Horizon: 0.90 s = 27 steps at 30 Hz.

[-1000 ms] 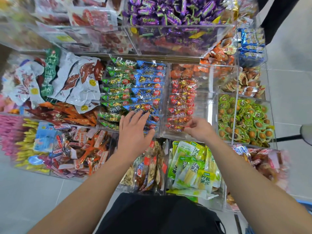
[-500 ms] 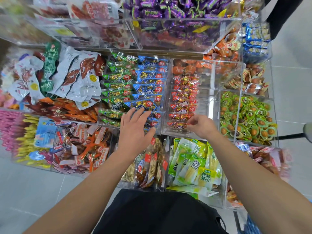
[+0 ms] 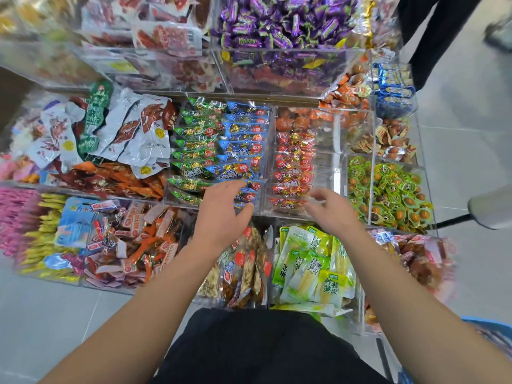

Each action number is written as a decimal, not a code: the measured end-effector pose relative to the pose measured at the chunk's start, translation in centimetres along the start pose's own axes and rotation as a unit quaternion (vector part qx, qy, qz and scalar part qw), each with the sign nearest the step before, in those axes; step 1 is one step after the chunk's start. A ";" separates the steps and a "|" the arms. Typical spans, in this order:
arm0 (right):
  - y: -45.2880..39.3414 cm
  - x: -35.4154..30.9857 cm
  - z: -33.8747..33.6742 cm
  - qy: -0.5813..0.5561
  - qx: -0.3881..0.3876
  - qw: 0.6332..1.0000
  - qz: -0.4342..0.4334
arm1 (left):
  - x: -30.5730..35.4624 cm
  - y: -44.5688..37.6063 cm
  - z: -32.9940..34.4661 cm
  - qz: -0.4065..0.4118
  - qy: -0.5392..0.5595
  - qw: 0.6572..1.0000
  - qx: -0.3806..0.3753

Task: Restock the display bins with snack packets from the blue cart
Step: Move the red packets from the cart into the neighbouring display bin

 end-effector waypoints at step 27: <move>40.4 14.7 17.2 -0.401 0.173 0.811 0.390 | -3.8 25.4 17.7 -0.114 0.110 0.864 -0.477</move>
Point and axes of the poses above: each hand's wrist, its own y-axis away from the middle knuckle, its own z-axis out of the palm, x = y × z, the point moved 10 cm from there along -y, towards the middle knuckle, and after that the axes turned 1 degree about x, right-handed, at the moved point
